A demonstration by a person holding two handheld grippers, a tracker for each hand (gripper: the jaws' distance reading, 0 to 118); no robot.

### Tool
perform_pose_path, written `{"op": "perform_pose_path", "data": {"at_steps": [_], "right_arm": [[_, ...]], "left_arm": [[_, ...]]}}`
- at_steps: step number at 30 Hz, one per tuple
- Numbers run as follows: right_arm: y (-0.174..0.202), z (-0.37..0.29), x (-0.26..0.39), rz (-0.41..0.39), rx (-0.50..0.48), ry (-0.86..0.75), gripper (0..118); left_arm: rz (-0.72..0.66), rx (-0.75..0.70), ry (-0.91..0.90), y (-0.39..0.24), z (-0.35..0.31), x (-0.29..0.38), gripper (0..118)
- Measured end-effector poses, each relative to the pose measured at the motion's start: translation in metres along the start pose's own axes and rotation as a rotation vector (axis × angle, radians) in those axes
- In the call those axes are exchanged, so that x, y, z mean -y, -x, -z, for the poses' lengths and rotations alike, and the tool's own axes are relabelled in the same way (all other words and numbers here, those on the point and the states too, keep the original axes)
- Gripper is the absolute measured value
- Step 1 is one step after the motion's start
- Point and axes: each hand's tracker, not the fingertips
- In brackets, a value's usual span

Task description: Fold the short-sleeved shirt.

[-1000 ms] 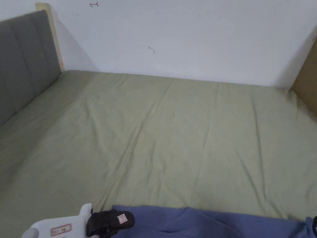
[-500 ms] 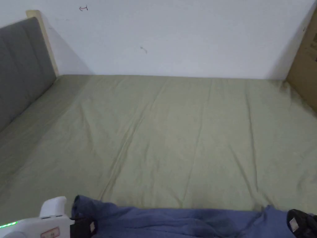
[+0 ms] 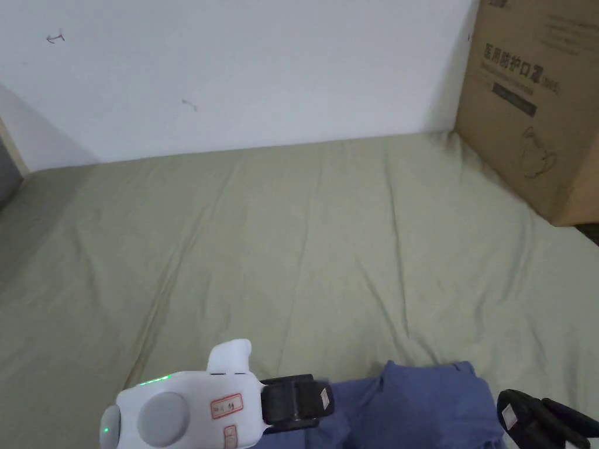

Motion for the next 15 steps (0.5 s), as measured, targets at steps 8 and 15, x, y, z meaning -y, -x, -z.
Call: {"op": "perform_pose_path", "data": {"at_steps": [8, 15], "right_arm": [[-0.022, 0.0, 0.002, 0.051, 0.016, -0.01, 0], [-0.023, 0.001, 0.006, 0.064, 0.002, 0.014, 0]], "left_arm": [[-0.044, -0.077, -0.15, 0.037, -0.052, 0.019, 15], [0.158, -0.135, 0.031, 0.001, 0.043, 0.017, 1]]}}
